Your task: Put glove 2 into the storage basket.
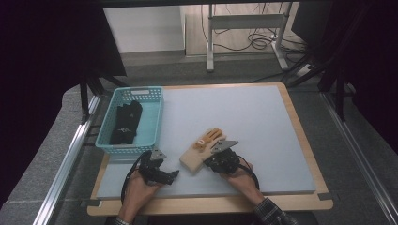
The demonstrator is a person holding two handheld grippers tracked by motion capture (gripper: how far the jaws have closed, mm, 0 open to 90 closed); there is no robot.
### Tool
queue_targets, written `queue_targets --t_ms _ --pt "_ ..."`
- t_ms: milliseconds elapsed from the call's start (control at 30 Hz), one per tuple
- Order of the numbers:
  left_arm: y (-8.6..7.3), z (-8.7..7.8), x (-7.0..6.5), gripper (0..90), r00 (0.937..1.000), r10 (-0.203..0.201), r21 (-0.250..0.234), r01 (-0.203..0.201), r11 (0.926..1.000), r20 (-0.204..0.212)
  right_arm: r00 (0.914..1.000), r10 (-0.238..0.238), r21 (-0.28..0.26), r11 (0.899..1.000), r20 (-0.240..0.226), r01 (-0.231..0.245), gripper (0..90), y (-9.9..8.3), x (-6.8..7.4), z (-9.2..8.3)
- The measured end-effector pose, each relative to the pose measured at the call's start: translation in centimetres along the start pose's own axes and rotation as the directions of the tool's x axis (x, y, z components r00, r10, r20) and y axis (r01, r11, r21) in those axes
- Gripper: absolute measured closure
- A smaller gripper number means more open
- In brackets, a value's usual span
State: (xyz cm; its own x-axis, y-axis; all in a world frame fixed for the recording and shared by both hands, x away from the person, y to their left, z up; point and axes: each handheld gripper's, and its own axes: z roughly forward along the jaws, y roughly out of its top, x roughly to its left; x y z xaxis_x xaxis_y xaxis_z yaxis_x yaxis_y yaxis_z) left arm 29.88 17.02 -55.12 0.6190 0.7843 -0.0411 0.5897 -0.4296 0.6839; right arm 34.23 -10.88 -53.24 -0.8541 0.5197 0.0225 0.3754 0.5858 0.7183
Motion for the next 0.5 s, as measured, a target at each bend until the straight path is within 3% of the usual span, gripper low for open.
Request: queue_targets --t_ms 233,500 --pt "0.0 0.0 0.0 0.0 1.0000 0.001 -0.005 -0.001 1.0000 -0.003 0.9986 -0.014 -0.016 1.000 0.051 0.015 60.0 -0.7 -1.1 -2.5" --pt "-0.1 0.0 0.0 0.0 1.0000 0.000 -0.007 0.000 1.0000 -0.001 0.9864 0.075 -0.055 0.996 0.146 -0.067 33.9 -2.8 -4.6 -6.0"
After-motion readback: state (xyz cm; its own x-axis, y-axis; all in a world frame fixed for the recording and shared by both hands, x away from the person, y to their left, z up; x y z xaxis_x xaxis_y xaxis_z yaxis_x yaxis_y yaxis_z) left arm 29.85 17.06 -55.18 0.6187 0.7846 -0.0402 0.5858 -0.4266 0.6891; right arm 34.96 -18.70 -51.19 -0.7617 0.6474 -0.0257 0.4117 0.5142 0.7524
